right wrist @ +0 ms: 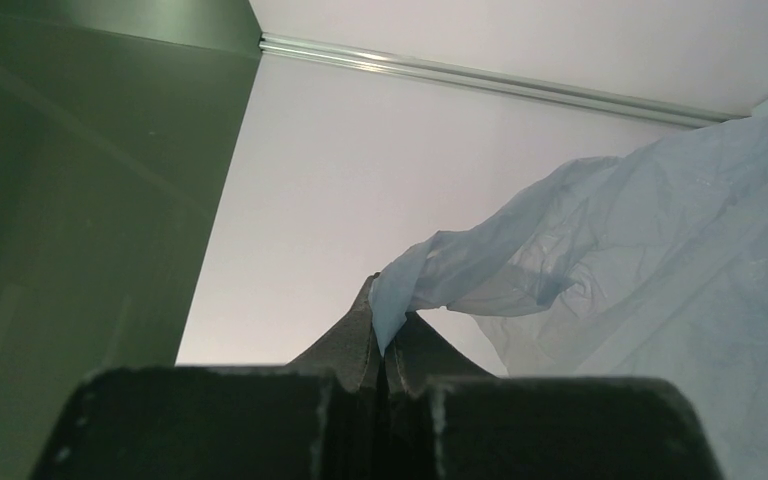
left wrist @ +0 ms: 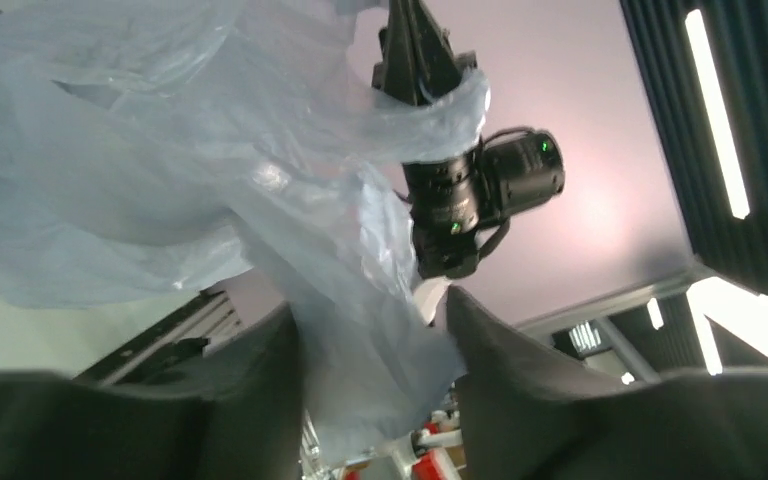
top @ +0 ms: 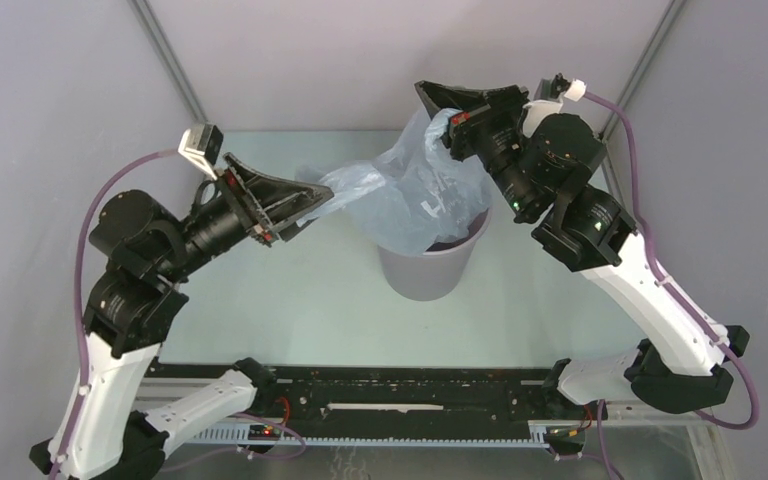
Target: Put the trash bags into the trash bin
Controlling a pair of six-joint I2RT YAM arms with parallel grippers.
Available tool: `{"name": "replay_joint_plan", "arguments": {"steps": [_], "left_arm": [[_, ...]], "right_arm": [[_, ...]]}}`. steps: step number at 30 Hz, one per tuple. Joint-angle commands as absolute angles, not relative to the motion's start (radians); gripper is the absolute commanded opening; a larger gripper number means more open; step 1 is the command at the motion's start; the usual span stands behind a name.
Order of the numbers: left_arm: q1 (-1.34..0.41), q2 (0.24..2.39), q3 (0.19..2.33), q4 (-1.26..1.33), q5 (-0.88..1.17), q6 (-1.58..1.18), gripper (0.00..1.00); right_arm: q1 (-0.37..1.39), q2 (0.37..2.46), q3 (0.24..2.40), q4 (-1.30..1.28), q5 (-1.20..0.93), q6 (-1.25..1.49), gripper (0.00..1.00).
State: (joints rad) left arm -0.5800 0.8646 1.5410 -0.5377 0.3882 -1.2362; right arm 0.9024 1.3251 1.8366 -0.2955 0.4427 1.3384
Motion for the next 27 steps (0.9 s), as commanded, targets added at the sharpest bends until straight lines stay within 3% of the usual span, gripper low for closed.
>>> {"name": "replay_joint_plan", "arguments": {"steps": [1, 3, 7, 16, 23, 27], "left_arm": [[-0.563, 0.888, 1.585, -0.476, 0.351, -1.206, 0.42], [-0.530, 0.905, 1.631, -0.519, 0.344, -1.165, 0.28], [-0.490, 0.977, 1.738, -0.619, 0.343, -1.039, 0.17], [-0.432, 1.167, 1.825, -0.584, 0.376, -0.894, 0.13], [-0.481, 1.312, 1.803, -0.497, 0.462, -0.921, 0.08], [-0.492, 1.285, 1.661, -0.476, 0.445, -0.929, 0.06]], "right_arm": [[0.897, 1.316, 1.831, -0.278, 0.452, 1.360, 0.00], [0.896, 1.304, 1.817, -0.286, 0.453, 1.366, 0.00], [0.857, 1.249, 1.738, -0.300, 0.421, 1.419, 0.00], [0.620, 1.066, 1.500, -0.406, 0.212, 1.498, 0.00], [0.462, 0.972, 1.433, -0.546, 0.037, 1.329, 0.00], [0.343, 0.978, 1.422, -0.613, -0.178, 1.096, 0.00]]}}
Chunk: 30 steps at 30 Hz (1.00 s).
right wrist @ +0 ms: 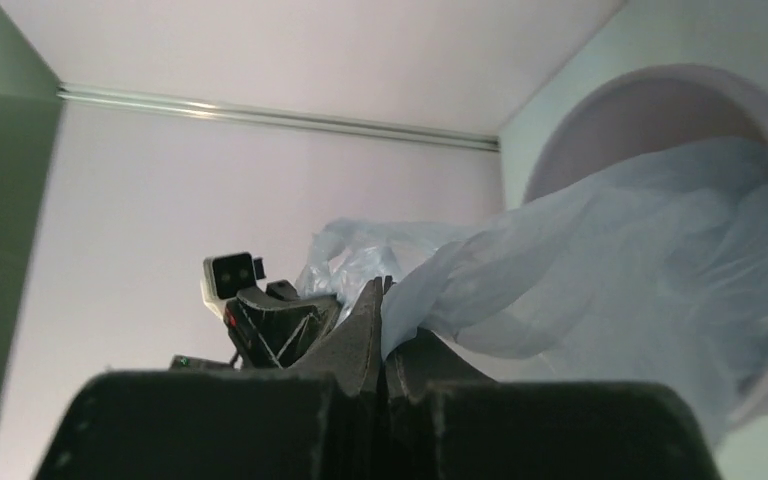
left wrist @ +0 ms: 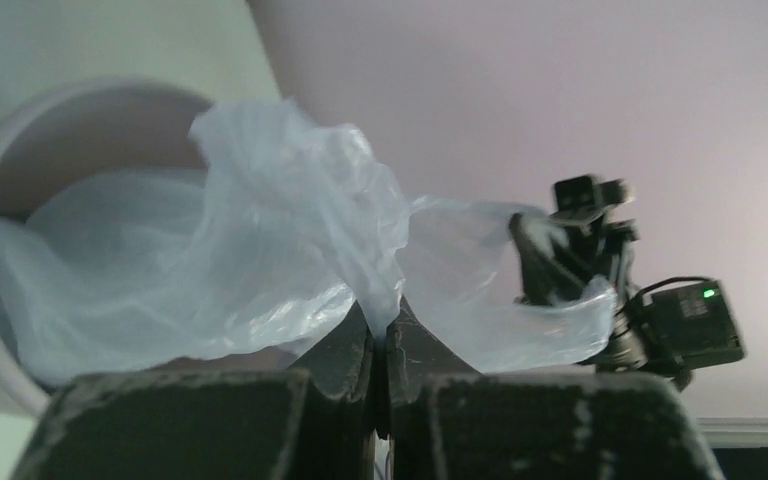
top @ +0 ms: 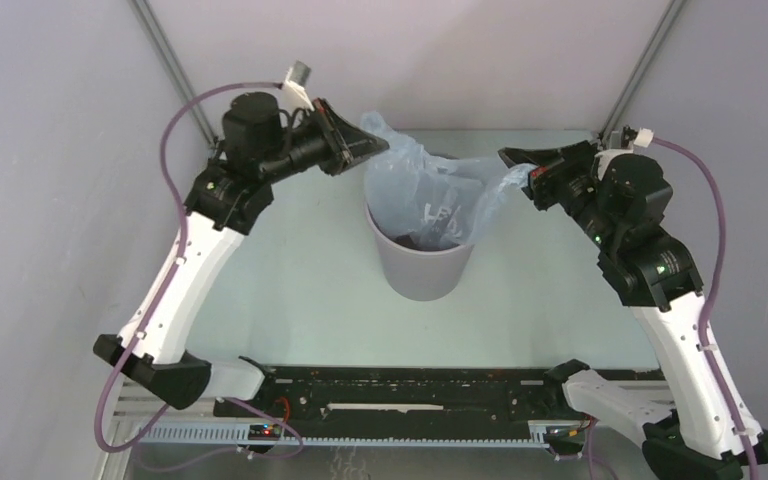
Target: Put the trash bags into the trash bin
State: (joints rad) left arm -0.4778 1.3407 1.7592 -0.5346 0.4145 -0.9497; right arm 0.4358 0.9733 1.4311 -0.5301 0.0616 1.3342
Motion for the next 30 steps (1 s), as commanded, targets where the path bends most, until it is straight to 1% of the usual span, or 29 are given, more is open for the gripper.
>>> {"name": "replay_joint_plan", "arguments": {"steps": [1, 6, 10, 12, 15, 17, 18, 20, 22, 24, 27, 30], "left_arm": [[-0.492, 1.265, 1.617, -0.473, 0.441, -0.916, 0.06], [-0.448, 1.143, 1.439, -0.546, 0.409, -0.859, 0.06], [-0.357, 1.058, 1.327, -0.589, 0.405, -0.827, 0.06], [-0.314, 1.063, 1.289, -0.597, 0.435, -0.811, 0.06], [-0.307, 1.097, 1.287, -0.606, 0.427, -0.778, 0.06], [-0.311, 1.125, 1.301, -0.573, 0.474, -0.804, 0.06], [-0.327, 1.133, 1.306, -0.533, 0.499, -0.829, 0.06], [-0.389, 1.142, 1.324, -0.468, 0.483, -0.866, 0.07], [-0.458, 1.168, 1.347, -0.453, 0.464, -0.877, 0.08], [-0.495, 1.187, 1.345, -0.456, 0.441, -0.888, 0.09], [-0.481, 1.151, 1.283, -0.457, 0.397, -0.886, 0.09], [-0.412, 1.119, 1.242, -0.498, 0.420, -0.849, 0.07]], "right_arm": [[0.310, 0.982, 1.422, -0.636, -0.237, 1.030, 0.00], [0.168, 0.996, 1.424, -0.760, -0.529, 0.706, 0.00], [0.159, 1.048, 1.426, -0.868, -0.647, 0.518, 0.00], [0.163, 1.075, 1.425, -0.889, -0.665, 0.460, 0.00], [0.163, 1.113, 1.434, -0.894, -0.689, 0.414, 0.00], [0.165, 1.175, 1.474, -0.909, -0.727, 0.410, 0.00], [0.173, 1.195, 1.490, -0.908, -0.738, 0.422, 0.00], [0.214, 1.224, 1.499, -0.866, -0.752, 0.465, 0.00], [0.258, 1.253, 1.521, -0.839, -0.746, 0.484, 0.00], [0.269, 1.283, 1.561, -0.873, -0.724, 0.467, 0.01], [0.201, 1.286, 1.572, -0.952, -0.725, 0.398, 0.01], [0.118, 1.262, 1.561, -1.041, -0.687, 0.307, 0.01]]}}
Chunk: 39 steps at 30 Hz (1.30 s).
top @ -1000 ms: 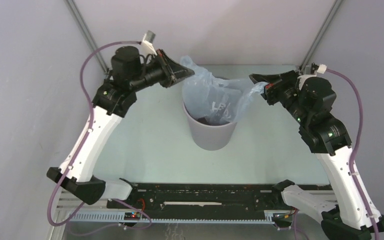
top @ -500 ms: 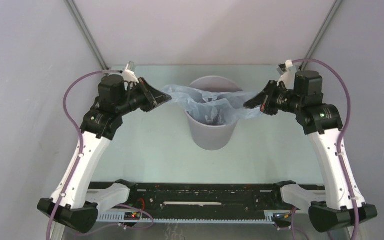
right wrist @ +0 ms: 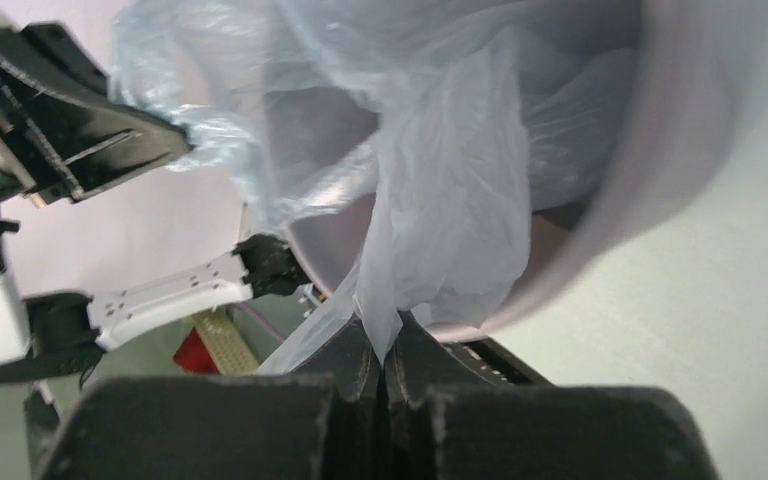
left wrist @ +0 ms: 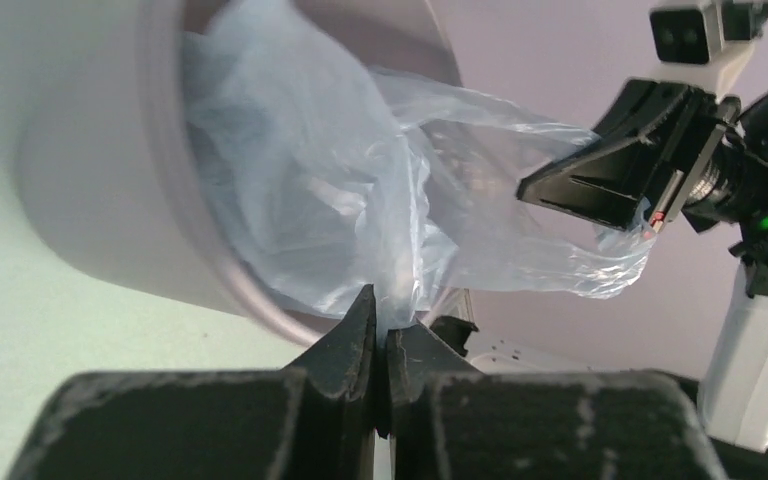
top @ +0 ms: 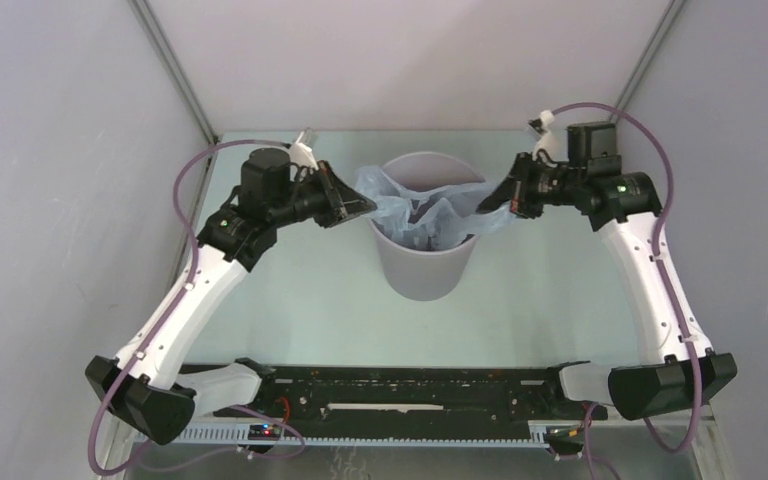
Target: Put the trash bags into the trash bin
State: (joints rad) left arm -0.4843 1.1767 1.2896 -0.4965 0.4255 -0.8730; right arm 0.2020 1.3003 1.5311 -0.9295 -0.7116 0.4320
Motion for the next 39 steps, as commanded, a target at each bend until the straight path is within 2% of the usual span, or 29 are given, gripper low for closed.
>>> {"name": "replay_joint_plan", "arguments": {"steps": [1, 4, 6, 10, 12, 15, 17, 25, 29, 35, 39], "left_arm": [[-0.387, 1.115, 1.238, -0.517, 0.441, -0.834, 0.07], [-0.374, 1.111, 1.255, -0.567, 0.486, -0.784, 0.06], [-0.374, 1.090, 1.254, -0.571, 0.491, -0.782, 0.06], [-0.374, 1.046, 1.236, -0.557, 0.485, -0.784, 0.06], [-0.374, 1.038, 1.229, -0.557, 0.498, -0.784, 0.06], [-0.374, 1.024, 1.206, -0.557, 0.504, -0.790, 0.06], [-0.376, 1.015, 1.192, -0.553, 0.521, -0.798, 0.06], [-0.394, 1.018, 1.150, -0.564, 0.576, -0.773, 0.05], [-0.401, 1.017, 1.162, -0.651, 0.512, -0.670, 0.03], [-0.402, 1.034, 1.192, -0.707, 0.472, -0.597, 0.02], [-0.404, 1.047, 1.223, -0.732, 0.456, -0.578, 0.01]], "right_arm": [[0.110, 1.255, 1.558, -1.058, -0.677, 0.280, 0.02], [0.115, 1.239, 1.533, -1.076, -0.701, 0.261, 0.07], [0.118, 1.222, 1.516, -1.079, -0.717, 0.275, 0.15], [0.118, 1.199, 1.543, -1.129, -0.642, 0.278, 0.46], [0.119, 1.204, 1.573, -1.148, -0.615, 0.267, 0.58], [0.120, 1.215, 1.593, -1.148, -0.543, 0.261, 0.72], [0.118, 1.236, 1.629, -1.157, -0.506, 0.270, 0.78], [0.118, 1.263, 1.676, -1.034, -0.396, 0.469, 0.88], [0.171, 1.233, 1.634, -1.031, -0.401, 0.578, 0.92], [0.182, 1.172, 1.665, -1.094, -0.449, 0.677, 0.93], [0.287, 1.148, 1.646, -1.096, -0.339, 0.861, 0.95]]}}
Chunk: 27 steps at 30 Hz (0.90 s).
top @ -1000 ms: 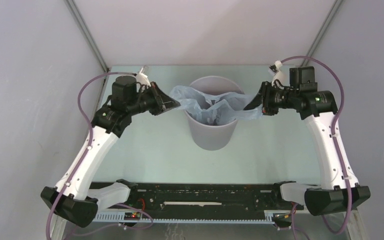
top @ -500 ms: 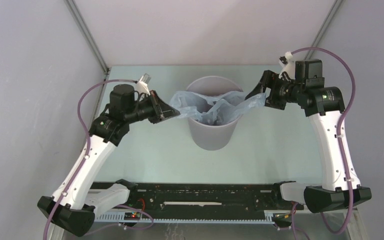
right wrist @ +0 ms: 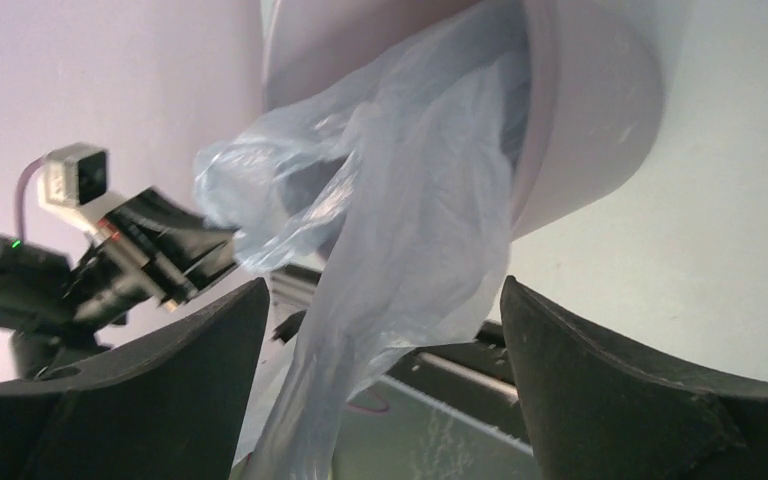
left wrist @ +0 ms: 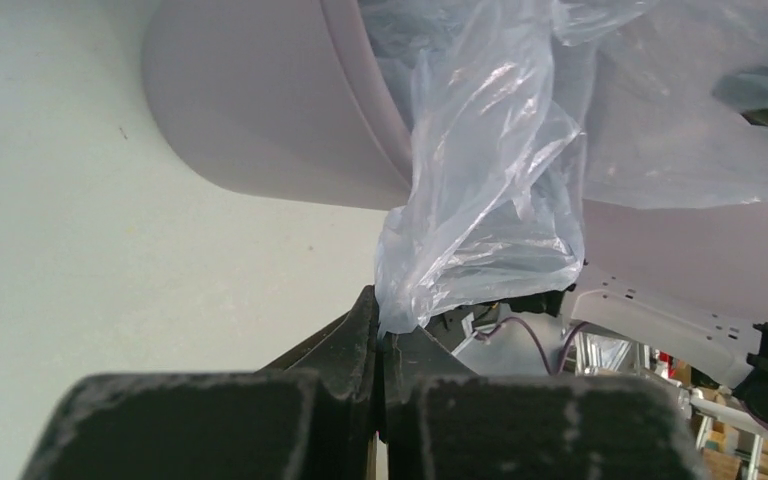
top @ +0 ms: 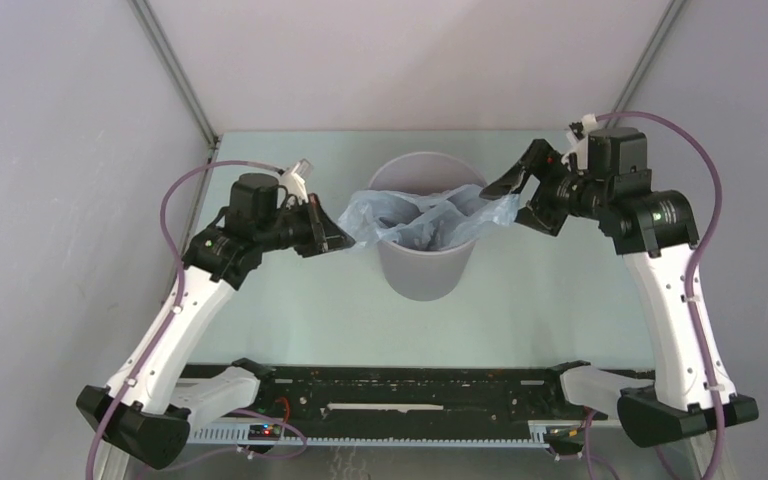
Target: Put the trash bags into the trash bin
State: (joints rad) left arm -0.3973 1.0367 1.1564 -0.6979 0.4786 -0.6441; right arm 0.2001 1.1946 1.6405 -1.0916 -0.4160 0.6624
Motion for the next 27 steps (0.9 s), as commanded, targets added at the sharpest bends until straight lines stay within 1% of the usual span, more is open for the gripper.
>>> {"name": "replay_joint_plan", "arguments": {"steps": [1, 2, 5, 9, 11, 13, 15, 18, 20, 22, 27], "left_arm": [[-0.404, 1.055, 1.233, -0.736, 0.451, -0.576, 0.01], [-0.404, 1.065, 1.244, -0.741, 0.445, -0.573, 0.01], [-0.403, 1.096, 1.267, -0.745, 0.429, -0.574, 0.00], [-0.401, 1.128, 1.297, -0.763, 0.415, -0.583, 0.00], [-0.401, 1.134, 1.289, -0.754, 0.414, -0.592, 0.00], [-0.402, 1.140, 1.285, -0.753, 0.410, -0.607, 0.00], [-0.401, 1.143, 1.299, -0.753, 0.410, -0.617, 0.00], [-0.401, 1.149, 1.315, -0.753, 0.397, -0.622, 0.00], [-0.400, 1.159, 1.316, -0.752, 0.394, -0.631, 0.00], [-0.400, 1.168, 1.313, -0.745, 0.403, -0.644, 0.00], [-0.401, 1.186, 1.322, -0.749, 0.415, -0.649, 0.00]], "right_arm": [[0.320, 1.132, 1.637, -1.080, -0.302, 0.894, 0.97], [0.345, 1.123, 1.634, -1.073, -0.257, 0.929, 0.99], [0.365, 1.123, 1.632, -1.042, -0.211, 0.959, 1.00], [0.359, 1.186, 1.713, -1.152, -0.096, 0.888, 1.00], [0.321, 1.194, 1.706, -1.154, -0.060, 0.795, 1.00], [0.271, 1.193, 1.700, -1.134, -0.115, 0.740, 1.00], [0.271, 1.183, 1.728, -1.127, -0.165, 0.748, 1.00], [0.339, 1.168, 1.786, -1.193, -0.159, 0.796, 1.00], [0.400, 1.153, 1.751, -1.226, -0.163, 0.837, 1.00], [0.455, 1.126, 1.701, -1.216, -0.146, 0.862, 1.00], [0.495, 1.111, 1.693, -1.142, -0.172, 0.849, 1.00]]}}
